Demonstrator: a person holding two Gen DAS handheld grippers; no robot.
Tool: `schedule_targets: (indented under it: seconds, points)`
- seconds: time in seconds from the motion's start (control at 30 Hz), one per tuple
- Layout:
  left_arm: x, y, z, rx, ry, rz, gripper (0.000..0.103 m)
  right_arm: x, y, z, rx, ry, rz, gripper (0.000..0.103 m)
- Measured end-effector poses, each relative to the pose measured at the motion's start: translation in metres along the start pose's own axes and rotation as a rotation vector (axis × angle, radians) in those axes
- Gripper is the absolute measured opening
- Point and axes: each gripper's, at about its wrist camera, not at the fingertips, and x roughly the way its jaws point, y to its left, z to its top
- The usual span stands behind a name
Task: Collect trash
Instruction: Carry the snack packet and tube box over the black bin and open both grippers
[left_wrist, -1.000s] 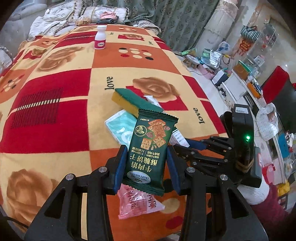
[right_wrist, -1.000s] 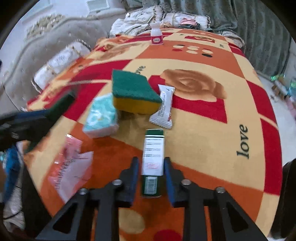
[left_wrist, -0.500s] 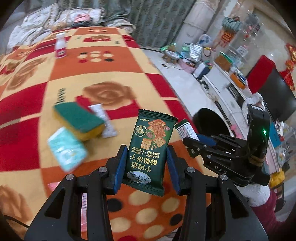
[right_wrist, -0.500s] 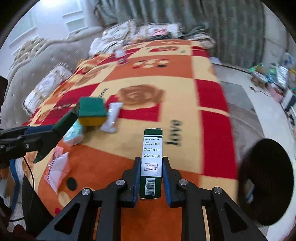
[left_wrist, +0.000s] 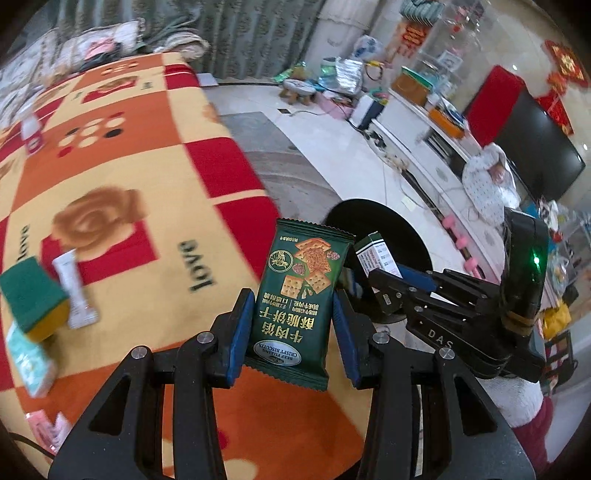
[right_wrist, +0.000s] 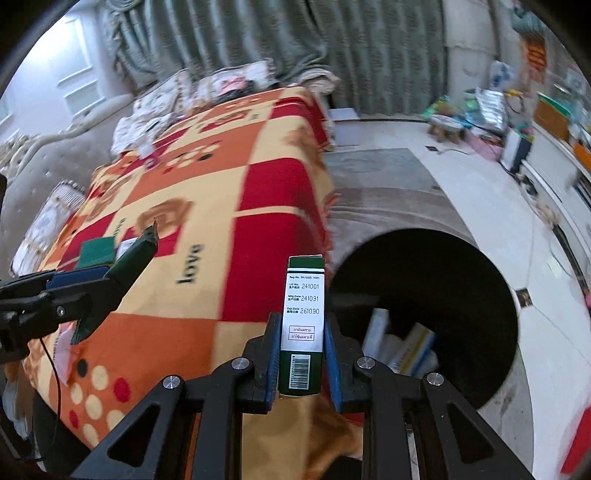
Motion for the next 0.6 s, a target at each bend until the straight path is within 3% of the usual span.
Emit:
schedule_targets:
  seconds: [0.27,0.6]
  points:
    - [0.040,-0.027,0.013,0.025,0.043,-0.024,0.040,0.006,-0.045,-0.003,0.077,0.015,-0.044,0.021]
    - [0.078,-0.051,0.026,0.000,0.088,-0.134,0.040,0.018,-0.079,-0.008,0.150,0.032,-0.090,0.021]
